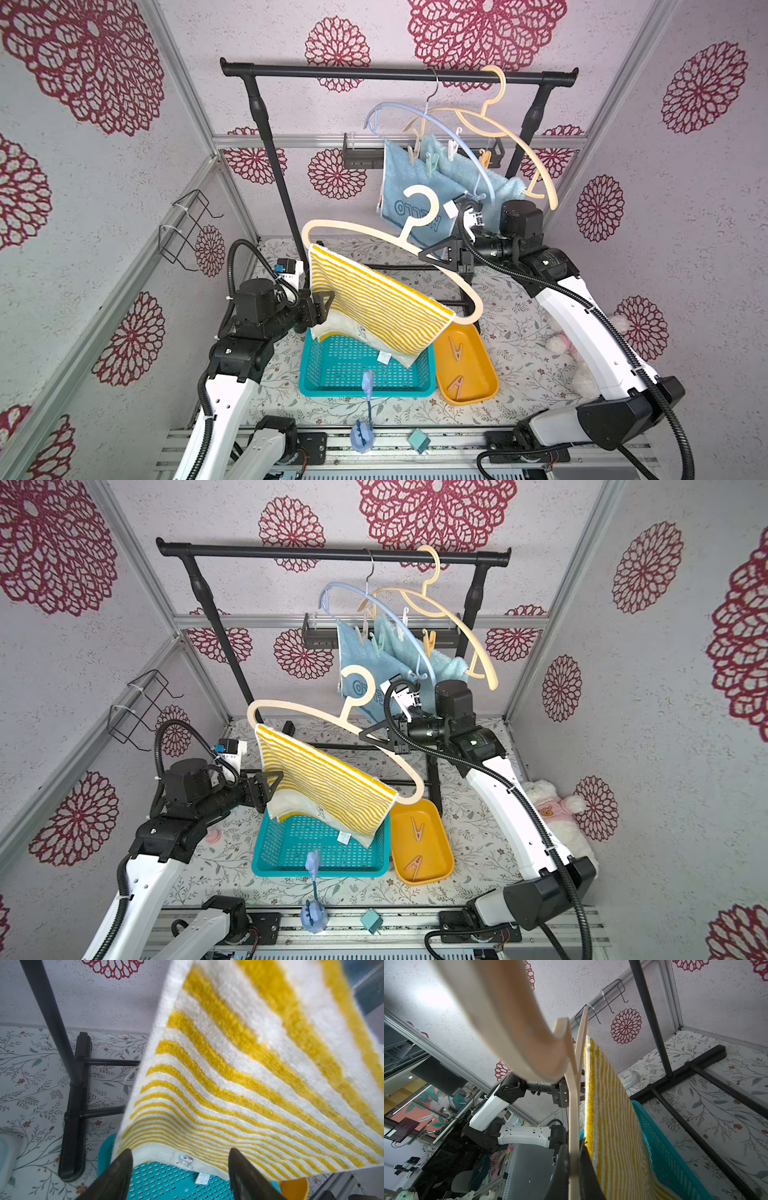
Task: Remove the clothespins securing towels to the hanger
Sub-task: Remove the towel from the hanger.
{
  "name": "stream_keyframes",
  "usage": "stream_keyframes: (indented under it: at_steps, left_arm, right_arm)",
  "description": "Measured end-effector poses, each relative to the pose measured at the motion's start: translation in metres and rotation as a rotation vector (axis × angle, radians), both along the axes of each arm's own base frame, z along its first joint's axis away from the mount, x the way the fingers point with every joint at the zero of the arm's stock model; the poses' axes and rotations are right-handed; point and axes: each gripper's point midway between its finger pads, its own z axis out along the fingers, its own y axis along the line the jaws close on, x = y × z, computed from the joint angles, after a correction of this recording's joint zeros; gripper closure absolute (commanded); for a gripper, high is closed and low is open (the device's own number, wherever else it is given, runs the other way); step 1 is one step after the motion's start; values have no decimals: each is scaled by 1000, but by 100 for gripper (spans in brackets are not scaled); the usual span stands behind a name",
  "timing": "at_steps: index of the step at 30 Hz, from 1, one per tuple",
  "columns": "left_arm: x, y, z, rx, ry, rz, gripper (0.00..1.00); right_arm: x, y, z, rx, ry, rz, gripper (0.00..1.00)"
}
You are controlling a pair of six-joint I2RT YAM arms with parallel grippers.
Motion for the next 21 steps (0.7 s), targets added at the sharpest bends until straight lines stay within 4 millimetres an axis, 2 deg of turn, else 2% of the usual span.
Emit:
stream_keyframes:
  at_steps: [4,8,14,16,18,21]
  left_arm:
    - [7,9,0,12,-13,34,25]
    - [8,18,11,22,-65,57,19]
    - [15,5,19,0,-86,-27,19]
    - [18,1,14,-7,-72,-59,23]
    - [20,-4,10,-14,-61,-90,31]
    - [19,-10,12,-28,-69,-132,58]
  right_arm:
    - [-1,0,1,3,8,7,100]
    - [-2,0,1,5,16,10,100]
    - [-2,0,2,9,18,10,100]
    - [-2,1,5,16,13,12,100]
    - [-2,1,7,23,7,16,100]
    - [-3,1,8,27,7,19,100]
